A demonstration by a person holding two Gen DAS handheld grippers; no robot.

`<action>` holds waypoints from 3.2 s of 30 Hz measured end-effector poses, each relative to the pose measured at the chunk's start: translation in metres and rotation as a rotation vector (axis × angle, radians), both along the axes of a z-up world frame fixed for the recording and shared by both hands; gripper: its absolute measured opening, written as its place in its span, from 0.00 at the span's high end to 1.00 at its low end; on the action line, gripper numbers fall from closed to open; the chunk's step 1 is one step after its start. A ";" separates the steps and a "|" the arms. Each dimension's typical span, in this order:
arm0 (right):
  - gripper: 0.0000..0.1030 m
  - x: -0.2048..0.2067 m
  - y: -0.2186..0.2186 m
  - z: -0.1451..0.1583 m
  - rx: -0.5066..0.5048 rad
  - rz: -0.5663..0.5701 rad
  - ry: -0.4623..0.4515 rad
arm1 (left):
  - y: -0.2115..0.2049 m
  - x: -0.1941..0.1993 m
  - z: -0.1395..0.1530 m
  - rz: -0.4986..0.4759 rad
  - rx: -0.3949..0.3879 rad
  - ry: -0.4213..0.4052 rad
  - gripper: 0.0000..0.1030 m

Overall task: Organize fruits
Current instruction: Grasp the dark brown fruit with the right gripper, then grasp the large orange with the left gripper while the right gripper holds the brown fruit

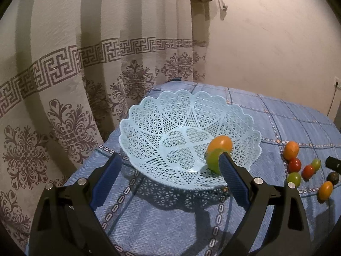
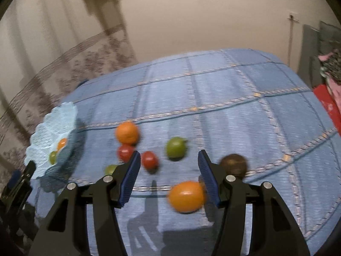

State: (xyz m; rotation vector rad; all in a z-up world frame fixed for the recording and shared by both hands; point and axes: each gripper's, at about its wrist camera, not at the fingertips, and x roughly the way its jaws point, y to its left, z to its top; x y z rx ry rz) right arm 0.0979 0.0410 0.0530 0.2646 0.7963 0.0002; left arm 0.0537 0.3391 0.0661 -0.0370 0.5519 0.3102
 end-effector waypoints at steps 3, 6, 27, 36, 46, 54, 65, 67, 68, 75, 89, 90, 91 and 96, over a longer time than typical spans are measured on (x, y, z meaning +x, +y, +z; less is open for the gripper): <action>0.45 0.000 -0.023 -0.005 -0.005 -0.058 0.017 | -0.006 0.000 -0.001 -0.011 0.016 0.001 0.09; 0.45 0.002 -0.039 -0.013 -0.011 -0.090 0.048 | -0.009 0.001 -0.003 -0.015 0.035 0.010 0.09; 0.60 0.014 -0.058 -0.044 -0.032 -0.064 0.135 | -0.013 0.005 -0.010 0.006 0.066 0.032 0.09; 0.63 0.002 -0.055 -0.041 -0.031 -0.052 0.103 | -0.031 -0.005 -0.003 -0.064 0.043 0.046 0.09; 0.63 -0.020 -0.079 -0.032 0.002 -0.077 0.060 | -0.088 -0.012 0.002 -0.228 0.074 0.063 0.09; 0.63 -0.030 -0.096 -0.031 0.014 -0.097 0.031 | -0.144 -0.006 -0.006 -0.438 0.028 0.138 0.09; 0.63 -0.037 -0.119 -0.036 0.035 -0.142 -0.001 | -0.200 0.018 -0.025 -0.610 -0.048 0.268 0.09; 0.63 -0.037 -0.120 -0.036 0.035 -0.143 -0.008 | -0.208 0.022 -0.028 -0.632 -0.050 0.277 0.09; 0.63 -0.037 -0.120 -0.036 0.035 -0.143 -0.011 | -0.211 0.024 -0.029 -0.639 -0.048 0.282 0.10; 0.62 -0.040 -0.120 -0.036 0.038 -0.139 -0.027 | -0.234 0.036 -0.040 -0.703 -0.053 0.325 0.19; 0.62 -0.044 -0.120 -0.036 0.033 -0.148 -0.038 | -0.255 0.042 -0.051 -0.787 -0.080 0.352 0.32; 0.62 -0.044 -0.121 -0.036 0.035 -0.152 -0.035 | -0.255 0.041 -0.051 -0.789 -0.076 0.348 0.32; 0.62 -0.044 -0.121 -0.036 0.036 -0.155 -0.032 | -0.255 0.041 -0.050 -0.791 -0.078 0.346 0.32; 0.62 -0.042 -0.127 -0.043 0.065 -0.156 0.000 | -0.259 0.040 -0.050 -0.791 -0.076 0.350 0.32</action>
